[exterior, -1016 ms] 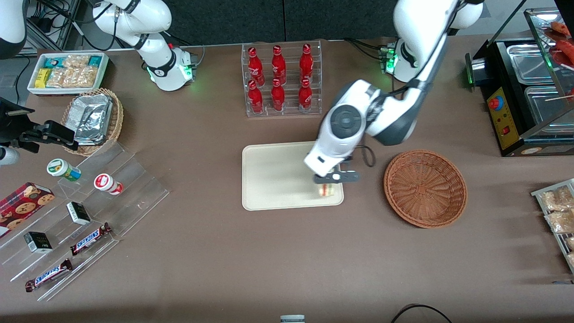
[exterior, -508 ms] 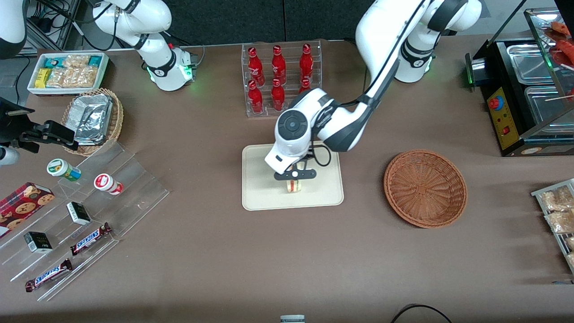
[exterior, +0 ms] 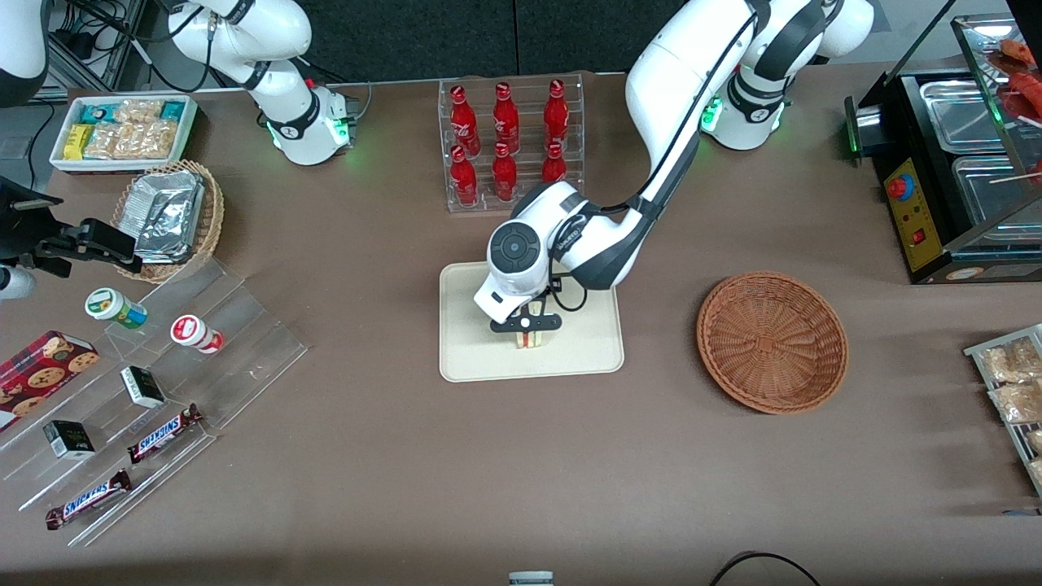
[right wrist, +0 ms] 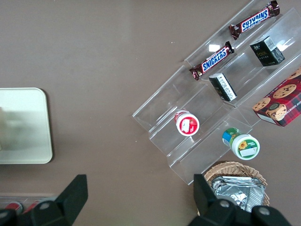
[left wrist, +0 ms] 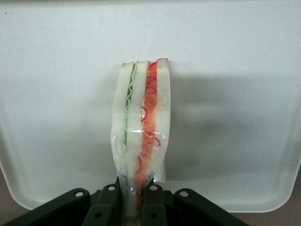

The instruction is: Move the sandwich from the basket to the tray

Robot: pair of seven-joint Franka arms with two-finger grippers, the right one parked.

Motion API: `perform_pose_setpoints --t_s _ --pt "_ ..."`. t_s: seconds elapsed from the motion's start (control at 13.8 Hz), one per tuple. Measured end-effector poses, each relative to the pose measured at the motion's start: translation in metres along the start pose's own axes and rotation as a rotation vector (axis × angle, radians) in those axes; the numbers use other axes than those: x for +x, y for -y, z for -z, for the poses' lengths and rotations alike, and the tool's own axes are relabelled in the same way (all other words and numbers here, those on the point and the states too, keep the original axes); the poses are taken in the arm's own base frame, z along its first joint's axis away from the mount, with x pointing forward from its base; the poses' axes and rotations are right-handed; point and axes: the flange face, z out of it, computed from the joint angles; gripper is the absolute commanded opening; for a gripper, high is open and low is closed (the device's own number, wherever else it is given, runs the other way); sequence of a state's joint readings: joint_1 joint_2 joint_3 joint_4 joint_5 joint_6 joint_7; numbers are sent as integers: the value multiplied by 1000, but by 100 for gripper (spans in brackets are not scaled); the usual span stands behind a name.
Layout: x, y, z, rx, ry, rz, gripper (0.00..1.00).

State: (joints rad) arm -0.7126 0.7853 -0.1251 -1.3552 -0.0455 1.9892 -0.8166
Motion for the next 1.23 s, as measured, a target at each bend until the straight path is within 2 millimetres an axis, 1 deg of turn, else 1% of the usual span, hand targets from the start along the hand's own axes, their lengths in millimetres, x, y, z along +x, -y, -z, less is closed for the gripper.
perform_pose_setpoints --t_s 0.22,0.29,0.36,1.02,1.23 --pt "-2 -2 -2 1 0 -4 0" --pt "-2 -2 -2 2 1 -4 36" --pt "-2 -2 -3 2 1 -4 99" --pt "2 -4 0 -16 -19 -2 100" --pt "7 -3 9 -25 -34 4 100"
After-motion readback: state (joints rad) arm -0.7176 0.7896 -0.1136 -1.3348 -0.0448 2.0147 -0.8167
